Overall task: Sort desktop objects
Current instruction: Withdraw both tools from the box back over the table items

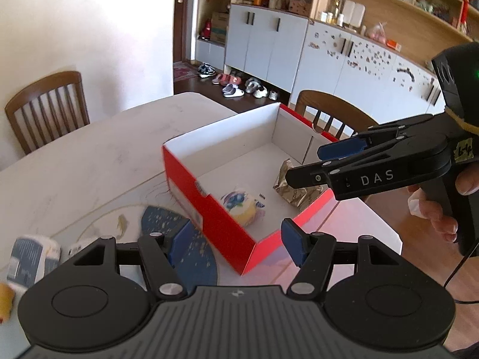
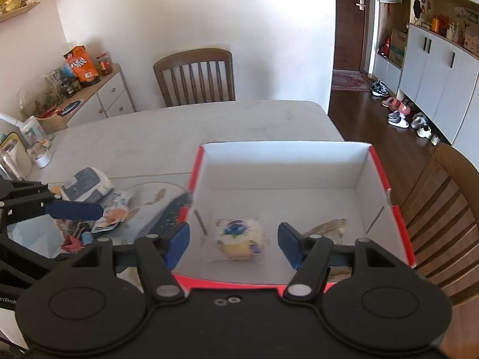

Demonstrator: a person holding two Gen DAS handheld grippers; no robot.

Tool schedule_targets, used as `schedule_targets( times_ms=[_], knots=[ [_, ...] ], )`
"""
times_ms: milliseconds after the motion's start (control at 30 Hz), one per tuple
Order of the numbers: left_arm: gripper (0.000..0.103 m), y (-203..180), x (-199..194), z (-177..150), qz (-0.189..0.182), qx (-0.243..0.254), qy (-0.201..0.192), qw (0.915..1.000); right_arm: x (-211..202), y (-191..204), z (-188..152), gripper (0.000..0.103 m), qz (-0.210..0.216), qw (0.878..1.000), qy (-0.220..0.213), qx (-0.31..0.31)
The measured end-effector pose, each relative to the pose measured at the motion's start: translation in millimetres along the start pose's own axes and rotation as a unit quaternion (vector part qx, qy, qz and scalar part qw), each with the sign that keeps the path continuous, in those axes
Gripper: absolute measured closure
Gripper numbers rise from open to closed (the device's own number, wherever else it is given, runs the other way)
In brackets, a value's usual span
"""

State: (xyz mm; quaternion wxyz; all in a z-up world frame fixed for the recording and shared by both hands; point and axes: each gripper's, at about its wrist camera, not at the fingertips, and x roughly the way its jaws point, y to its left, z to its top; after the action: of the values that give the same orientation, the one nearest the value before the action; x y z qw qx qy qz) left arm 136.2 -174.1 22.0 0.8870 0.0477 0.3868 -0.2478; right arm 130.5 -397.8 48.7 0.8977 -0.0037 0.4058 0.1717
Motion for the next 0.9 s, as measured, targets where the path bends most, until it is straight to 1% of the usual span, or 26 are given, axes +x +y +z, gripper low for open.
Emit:
schedule_targets(
  times_ms=[100,133,167,267,300,367,500,567,733,800,833,867,900],
  knots=[
    [0.039,8,-13,-10,0.006,-0.003,-0.008,0.9999,-3,15,-2,0.038,0.0,1.0,-0.005,-0.004],
    [0.038,10,-17,-13,0.008,-0.004,-0.011,0.9999,-3,21,-2,0.038,0.0,1.0,-0.006,-0.007],
    [0.033,12,-22,-17,0.011,-0.004,-0.013,0.9998,-4,26,-3,0.038,0.001,1.0,-0.007,-0.008],
    [0.031,22,-34,-28,0.018,-0.009,-0.019,0.9996,-3,41,-7,0.037,0.006,1.0,-0.009,-0.011],
    [0.031,26,-38,-32,0.021,-0.013,-0.019,0.9995,-3,45,-8,0.033,0.008,1.0,-0.009,-0.013],
    [0.027,32,-45,-40,0.028,-0.021,-0.02,0.9992,-2,55,-10,0.026,0.009,1.0,-0.012,-0.015],
    [0.024,46,-58,-53,0.048,-0.035,-0.027,0.9979,-1,73,-11,0.026,0.016,1.0,-0.011,-0.02],
    [0.019,56,-62,-59,0.056,-0.042,-0.028,0.9971,2,80,-10,0.025,0.019,1.0,-0.009,-0.022],
    [0.016,72,-72,-75,0.071,-0.059,-0.028,0.9953,6,95,-10,0.023,0.023,0.999,-0.008,-0.03],
    [0.012,80,-74,-84,0.074,-0.07,-0.027,0.9944,10,100,-10,0.022,0.028,0.999,-0.005,-0.032],
    [0.007,84,-74,-87,0.076,-0.074,-0.025,0.994,12,103,-11,0.022,0.03,0.999,-0.004,-0.034],
    [0.002,87,-75,-90,0.08,-0.076,-0.024,0.9936,13,106,-11,0.021,0.032,0.999,-0.003,-0.036],
    [0.001,90,-75,-92,0.085,-0.076,-0.023,0.9932,15,109,-11,0.018,0.033,0.999,-0.002,-0.038]
  ],
)
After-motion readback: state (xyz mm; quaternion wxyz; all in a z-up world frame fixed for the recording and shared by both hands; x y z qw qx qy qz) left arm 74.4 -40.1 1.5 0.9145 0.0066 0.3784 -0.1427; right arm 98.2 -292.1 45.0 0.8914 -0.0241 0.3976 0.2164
